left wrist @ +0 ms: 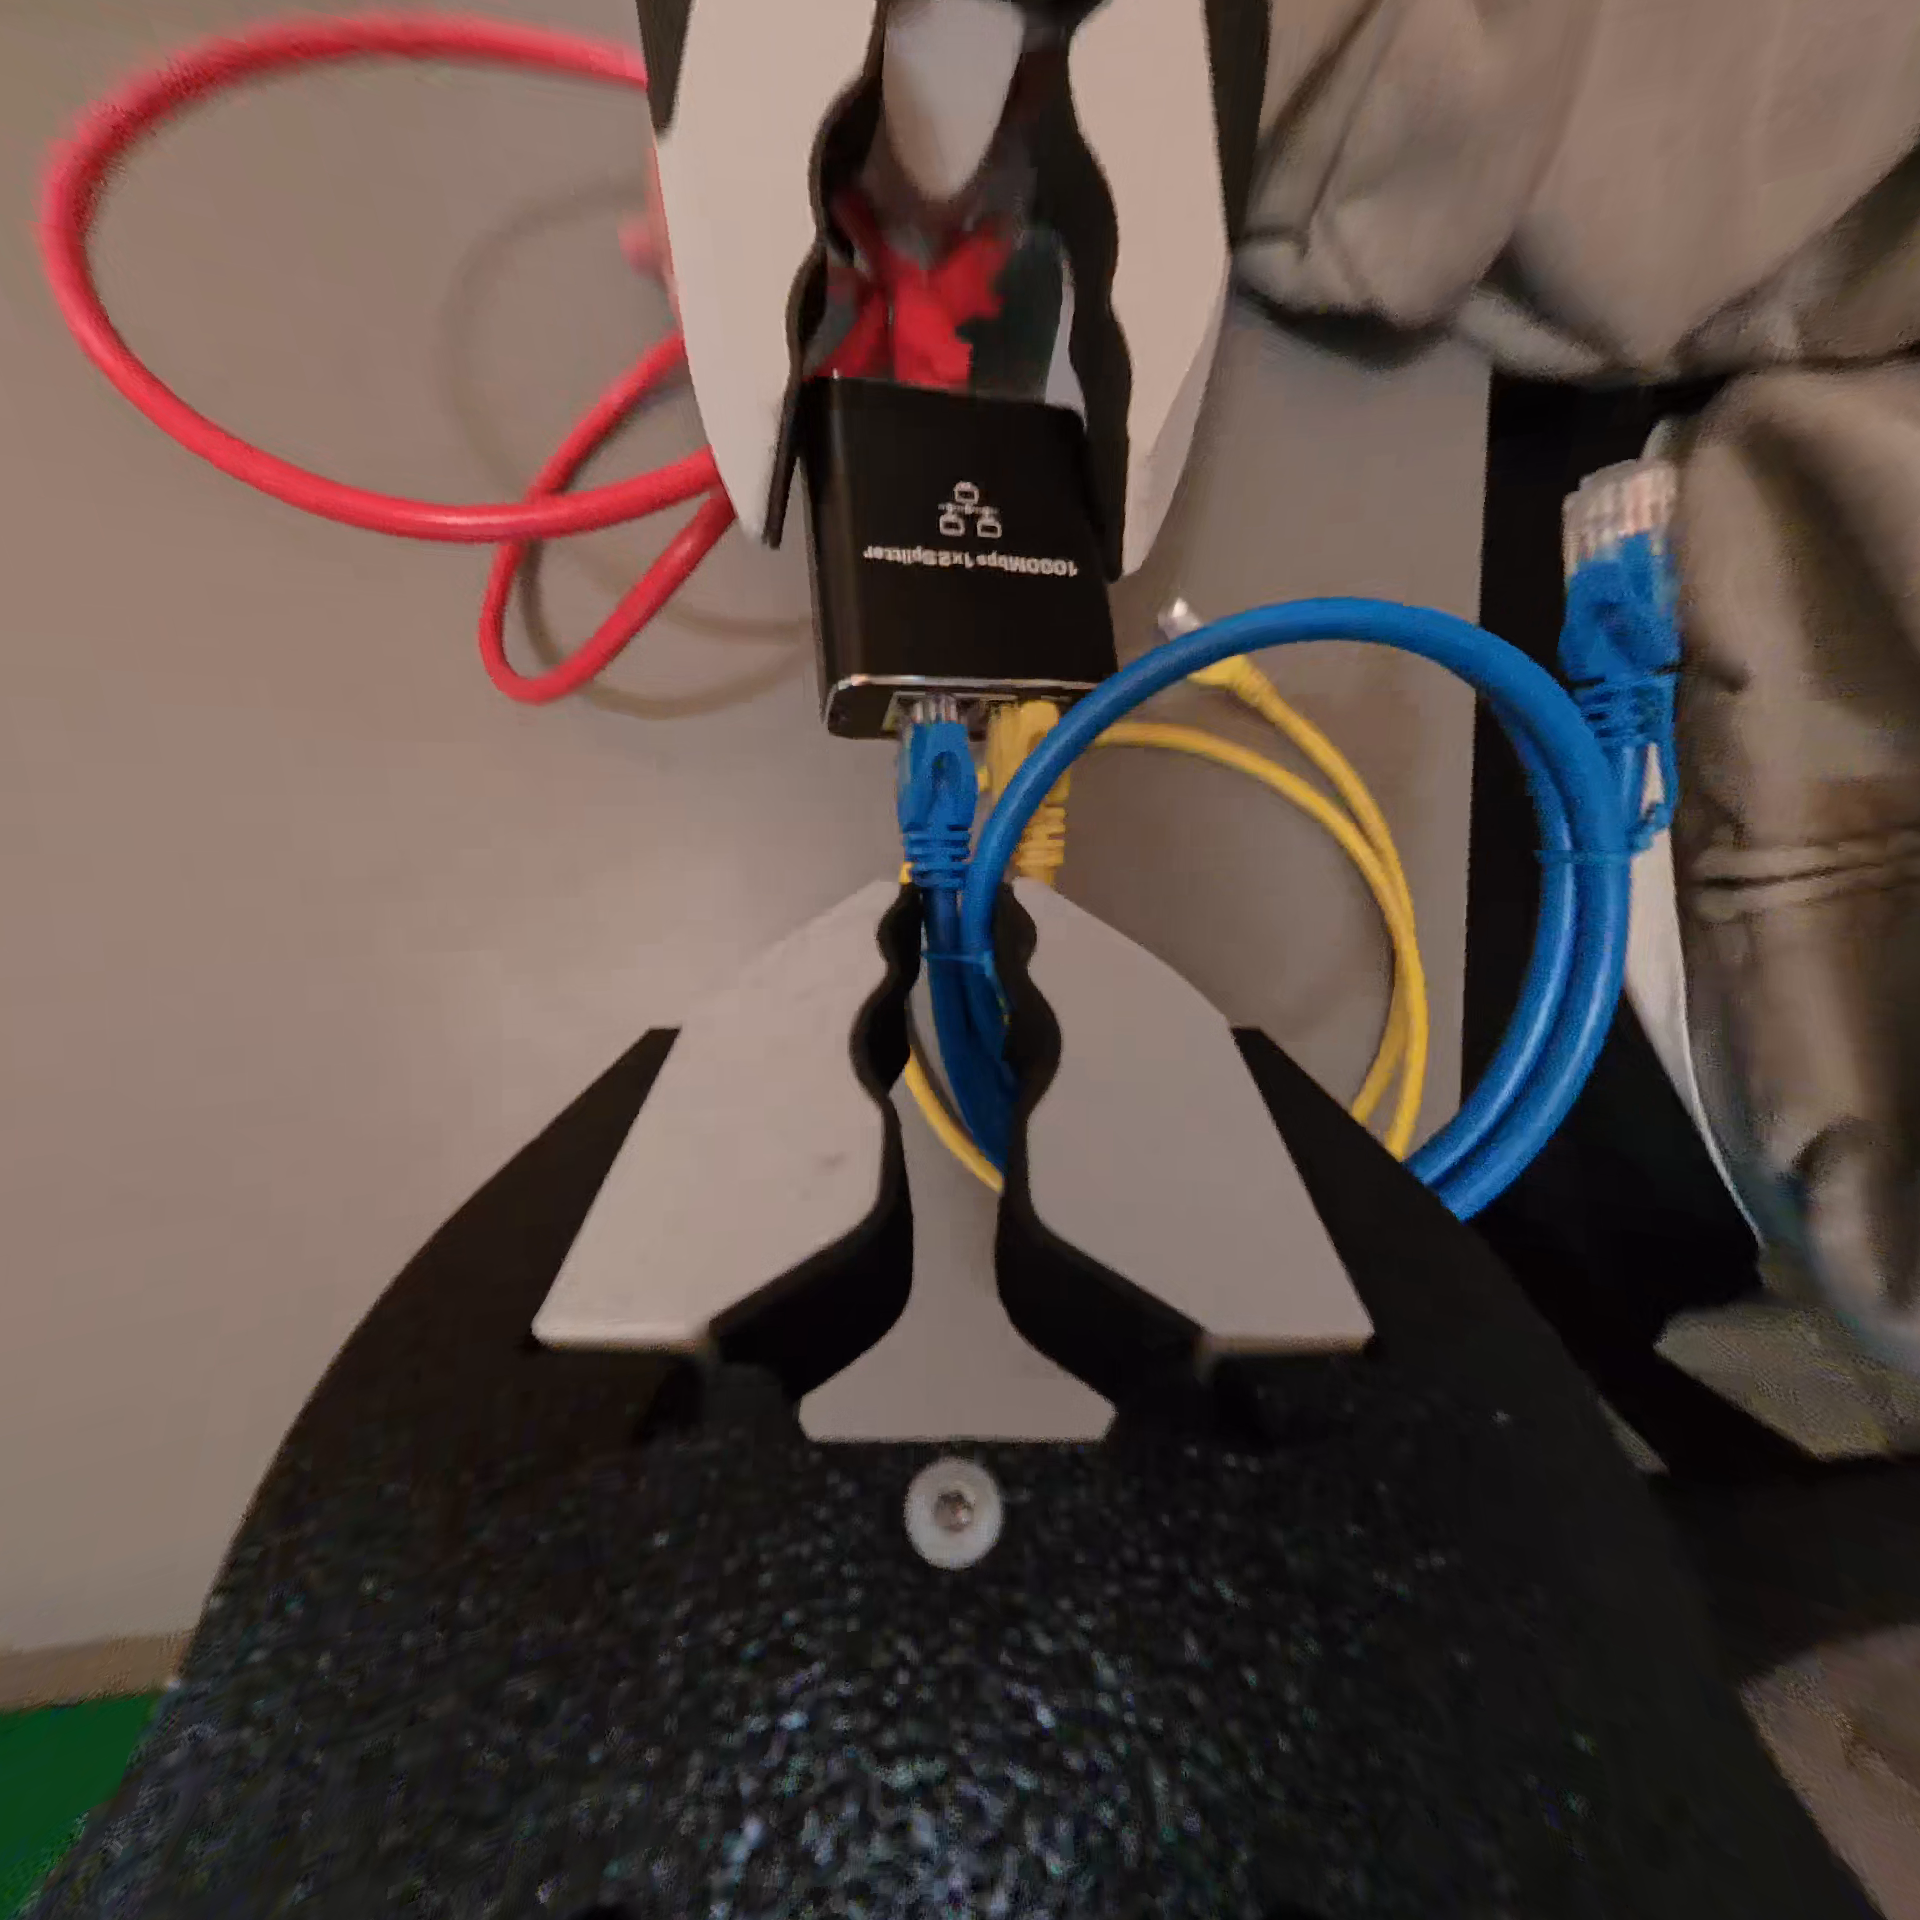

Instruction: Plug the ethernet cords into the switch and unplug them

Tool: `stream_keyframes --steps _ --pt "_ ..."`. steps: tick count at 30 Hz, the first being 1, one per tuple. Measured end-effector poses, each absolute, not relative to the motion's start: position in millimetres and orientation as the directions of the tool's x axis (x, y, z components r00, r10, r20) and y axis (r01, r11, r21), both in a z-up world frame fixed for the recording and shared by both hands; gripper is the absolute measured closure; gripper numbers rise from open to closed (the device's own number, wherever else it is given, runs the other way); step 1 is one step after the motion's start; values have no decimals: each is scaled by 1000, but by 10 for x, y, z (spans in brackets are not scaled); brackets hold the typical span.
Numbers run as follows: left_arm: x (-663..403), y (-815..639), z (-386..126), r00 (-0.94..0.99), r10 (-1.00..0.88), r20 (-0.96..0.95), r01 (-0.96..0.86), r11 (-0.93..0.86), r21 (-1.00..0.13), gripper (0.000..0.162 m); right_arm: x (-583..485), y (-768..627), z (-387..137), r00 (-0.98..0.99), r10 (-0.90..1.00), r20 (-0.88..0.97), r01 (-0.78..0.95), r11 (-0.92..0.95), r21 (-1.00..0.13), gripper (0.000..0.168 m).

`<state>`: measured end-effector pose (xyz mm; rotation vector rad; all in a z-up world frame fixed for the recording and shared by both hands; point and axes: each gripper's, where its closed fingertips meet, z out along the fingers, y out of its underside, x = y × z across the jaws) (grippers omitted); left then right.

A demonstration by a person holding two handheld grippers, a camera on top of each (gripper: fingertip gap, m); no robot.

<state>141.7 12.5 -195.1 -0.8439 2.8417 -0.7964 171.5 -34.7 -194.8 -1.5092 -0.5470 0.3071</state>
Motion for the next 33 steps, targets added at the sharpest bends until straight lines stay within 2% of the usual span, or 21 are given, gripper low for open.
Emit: stream_keyframes --steps 1,3,8,11,13,15,20,24,33 --pt "1421 108 -1912 -844 -532 61 -477 694 -540 149 1721 -357 -1932 844 517 147 132 66 -989 105" --pt "1438 97 -1882 -848 -530 9 -431 680 -593 150 1734 -369 -1914 844 518 138 117 74 -990 105" --pt "1461 104 -1917 -846 -527 -79 -369 687 -626 149 1731 -372 -1913 843 520 139 117 75 -990 105" --pt "1503 132 -1928 -824 -552 -131 -349 675 -650 138 1727 -373 -1916 842 522 139 118 74 -990 105" --pt "1469 123 -1926 -826 -552 -112 -344 652 -675 144 1710 -366 -1932 838 527 144 129 66 -989 105" --pt "1464 127 -1932 -823 -554 -125 -326 640 -696 143 1710 -364 -1934 838 526 143 129 64 -990 105" --pt "1436 127 -1952 -830 -549 -97 -340 636 -693 150 1710 -364 -1933 836 530 139 124 63 -990 105" --pt "1461 118 -1991 -841 -532 -101 -341 665 -665 151 1725 -369 -1923 839 528 130 113 66 -991 105" --pt "1474 100 -2006 -839 -529 -127 -315 662 -680 153 1723 -382 -1912 838 533 118 98 66 -993 105"
